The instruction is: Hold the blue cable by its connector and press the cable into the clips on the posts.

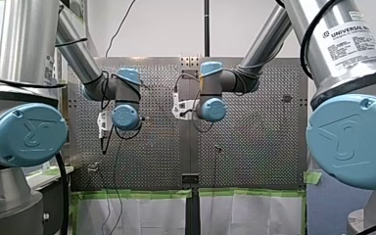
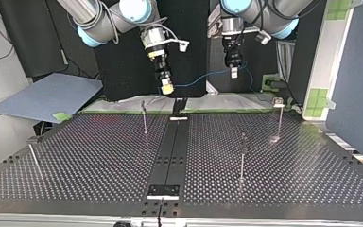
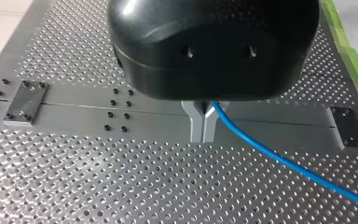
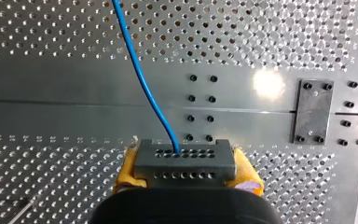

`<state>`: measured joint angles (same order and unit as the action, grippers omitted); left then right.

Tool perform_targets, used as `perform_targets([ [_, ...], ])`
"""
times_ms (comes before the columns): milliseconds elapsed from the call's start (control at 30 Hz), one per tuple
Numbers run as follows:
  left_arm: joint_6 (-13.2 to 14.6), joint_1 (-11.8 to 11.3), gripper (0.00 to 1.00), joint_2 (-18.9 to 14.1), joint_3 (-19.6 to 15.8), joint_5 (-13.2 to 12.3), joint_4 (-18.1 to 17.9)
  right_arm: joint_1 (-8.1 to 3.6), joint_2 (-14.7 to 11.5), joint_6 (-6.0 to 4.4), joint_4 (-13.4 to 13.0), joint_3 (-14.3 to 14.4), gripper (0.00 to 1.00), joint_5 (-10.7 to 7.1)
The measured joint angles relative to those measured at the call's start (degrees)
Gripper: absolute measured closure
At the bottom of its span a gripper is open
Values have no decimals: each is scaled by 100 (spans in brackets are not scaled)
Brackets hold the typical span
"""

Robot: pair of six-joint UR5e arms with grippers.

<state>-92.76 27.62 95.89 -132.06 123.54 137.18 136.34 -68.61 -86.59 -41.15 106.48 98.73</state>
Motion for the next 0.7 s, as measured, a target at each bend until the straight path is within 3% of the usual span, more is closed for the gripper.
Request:
perform_targets([
  [167,65,-172,100,-178,42,-29,315,30,-1,1,187,-167,100,-85],
  [433,-23,-358,100,-171,289,-161,731,130,-1,0,359,-368,100,-180],
  [700,-263,-623,100,-264,647,-388,1152,226,-2,6,587,-590,100,-187],
])
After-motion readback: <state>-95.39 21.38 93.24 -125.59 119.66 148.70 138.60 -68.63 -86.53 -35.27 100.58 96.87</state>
